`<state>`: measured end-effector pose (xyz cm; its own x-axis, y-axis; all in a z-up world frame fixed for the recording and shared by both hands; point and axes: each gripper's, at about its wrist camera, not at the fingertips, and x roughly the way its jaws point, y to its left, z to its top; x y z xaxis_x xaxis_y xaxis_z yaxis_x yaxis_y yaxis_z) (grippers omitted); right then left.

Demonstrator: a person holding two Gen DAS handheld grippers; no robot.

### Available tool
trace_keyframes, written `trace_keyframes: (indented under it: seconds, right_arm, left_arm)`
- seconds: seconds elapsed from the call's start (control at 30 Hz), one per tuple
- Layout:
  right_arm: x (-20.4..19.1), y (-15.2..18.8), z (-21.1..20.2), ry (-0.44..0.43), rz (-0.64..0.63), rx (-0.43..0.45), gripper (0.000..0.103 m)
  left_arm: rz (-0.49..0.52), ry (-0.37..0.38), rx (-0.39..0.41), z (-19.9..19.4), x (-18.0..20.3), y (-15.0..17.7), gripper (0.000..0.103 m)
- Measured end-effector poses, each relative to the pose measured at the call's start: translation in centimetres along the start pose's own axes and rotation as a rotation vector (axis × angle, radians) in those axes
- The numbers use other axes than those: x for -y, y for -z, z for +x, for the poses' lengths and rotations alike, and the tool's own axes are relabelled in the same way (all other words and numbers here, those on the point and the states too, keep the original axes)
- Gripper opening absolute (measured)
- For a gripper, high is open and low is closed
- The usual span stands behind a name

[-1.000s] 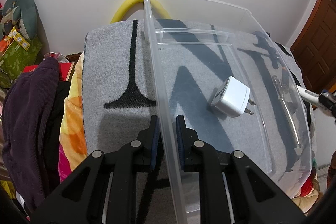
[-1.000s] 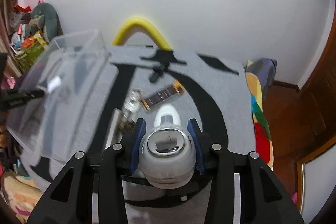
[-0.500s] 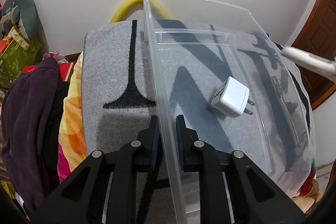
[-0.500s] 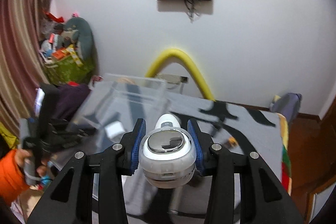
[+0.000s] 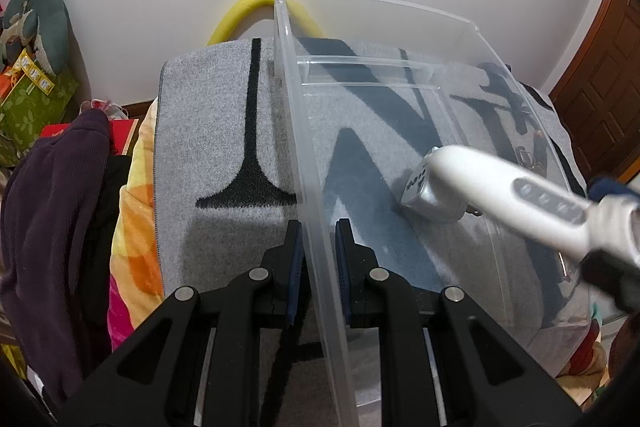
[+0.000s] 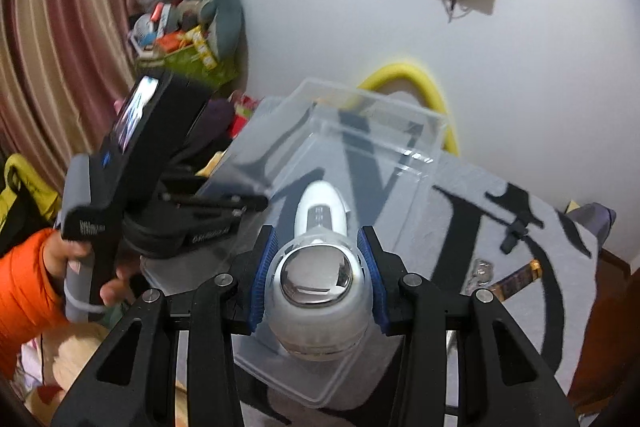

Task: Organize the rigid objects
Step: 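Carry the white device into the clear box and release it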

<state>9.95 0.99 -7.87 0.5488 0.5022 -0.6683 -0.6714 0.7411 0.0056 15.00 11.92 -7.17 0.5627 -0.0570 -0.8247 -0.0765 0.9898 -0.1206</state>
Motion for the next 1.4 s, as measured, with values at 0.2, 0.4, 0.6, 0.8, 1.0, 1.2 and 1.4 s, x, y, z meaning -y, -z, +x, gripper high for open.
trace_keyframes:
  seconds: [0.2, 0.4, 0.6, 0.8, 1.0, 1.2, 1.4]
  right_arm:
    - [-0.2, 0.7, 2.6, -0.036, -0.016, -0.065, 0.038]
    - [-0.1, 0.7, 4.8, -0.039, -0.021, -0.110, 0.038]
    - [-0.6, 0.4, 5.9, -0.016, -0.064, -0.137, 0.038]
    - [-0.6, 0.5, 5.3, -0.029, -0.048, -0.141, 0.048]
    - [0.8, 0.4, 3.2, -0.043, -0.007, -0.114, 0.048]
    - [3.4, 0.2, 0.2, -0.022, 0.052, -0.056, 0.053]
    - [6.9, 0.1, -2.8, 0.074, 0.096, 0.012, 0.059]
  left_arm:
    - [0.000, 0.000, 0.000, 0.0, 0.0, 0.0, 0.016]
    - [-0.001, 0.000, 0.000, 0.0, 0.0, 0.0, 0.016]
    - [0.000, -0.001, 0.000, 0.0, -0.1, 0.0, 0.016]
    - [-0.003, -0.004, 0.000, 0.1, -0.2, 0.1, 0.014]
    - [0.001, -0.014, 0.000, 0.3, -0.2, 0.2, 0.014]
    - [0.009, -0.026, -0.002, 0.1, 0.1, 0.1, 0.014]
    - [0.010, -0.031, -0.004, 0.0, 0.1, 0.1, 0.014]
